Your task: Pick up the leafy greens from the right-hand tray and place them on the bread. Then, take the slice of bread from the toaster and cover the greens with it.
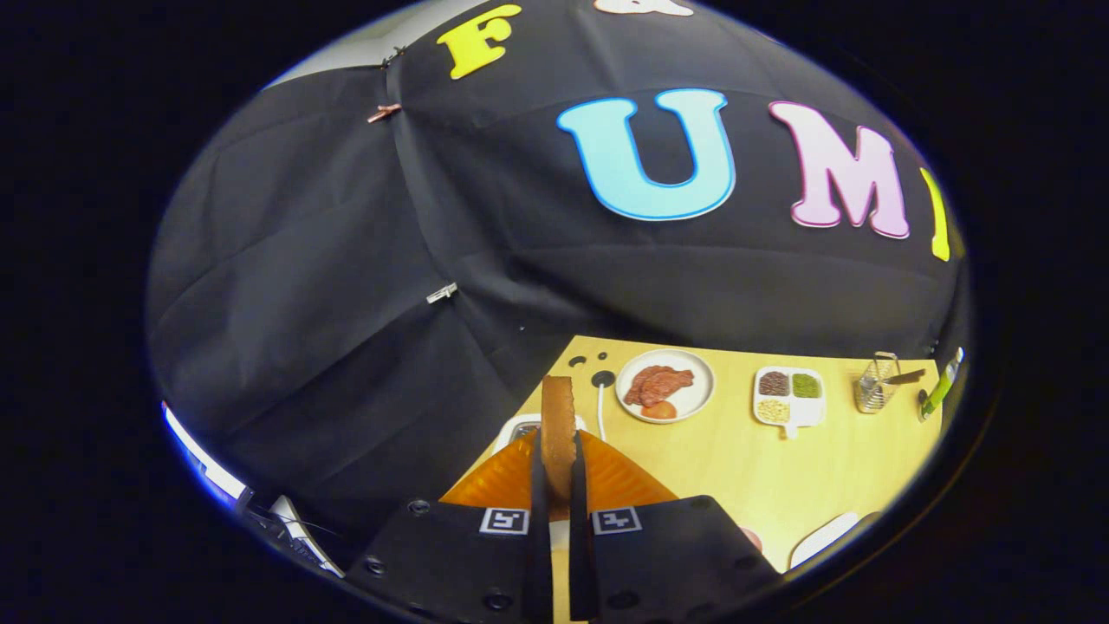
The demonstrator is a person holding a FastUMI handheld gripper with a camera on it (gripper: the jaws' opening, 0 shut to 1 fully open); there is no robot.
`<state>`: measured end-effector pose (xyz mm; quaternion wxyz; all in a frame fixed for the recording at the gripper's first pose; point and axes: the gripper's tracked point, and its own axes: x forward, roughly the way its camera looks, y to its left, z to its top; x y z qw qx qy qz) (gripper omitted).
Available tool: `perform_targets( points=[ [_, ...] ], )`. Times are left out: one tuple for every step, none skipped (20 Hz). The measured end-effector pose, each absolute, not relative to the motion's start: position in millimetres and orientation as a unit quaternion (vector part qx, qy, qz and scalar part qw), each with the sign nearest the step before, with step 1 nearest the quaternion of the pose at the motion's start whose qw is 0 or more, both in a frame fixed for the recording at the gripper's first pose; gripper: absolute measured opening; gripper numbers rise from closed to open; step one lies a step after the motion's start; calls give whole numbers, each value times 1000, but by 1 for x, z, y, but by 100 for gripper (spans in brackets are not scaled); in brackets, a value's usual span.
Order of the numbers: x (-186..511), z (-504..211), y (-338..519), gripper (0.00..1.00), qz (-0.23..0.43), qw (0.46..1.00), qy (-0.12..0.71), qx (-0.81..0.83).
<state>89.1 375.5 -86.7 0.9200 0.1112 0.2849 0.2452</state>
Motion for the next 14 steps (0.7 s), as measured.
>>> perform_targets(
  points=[
    [82,-92,358,12,234,924,283,105],
    [75,-98,340,12,222,928,283,99],
    [66,-105,324,12,209,931,284,94],
    [59,-113,307,12,197,934,285,90],
    [51,-122,293,12,184,936,288,88],
    [44,-135,279,12,171,936,294,91],
    [37,-148,270,12,160,934,303,95],
    [31,-163,260,12,151,932,313,100],
    [28,-178,252,12,140,931,322,102],
    [24,-191,246,12,132,929,330,103],
    [19,-205,244,12,127,927,337,104],
    [15,-217,244,12,125,925,344,104],
    [11,-230,244,12,125,922,351,106],
    [7,-240,246,12,124,919,357,108]
  ],
)
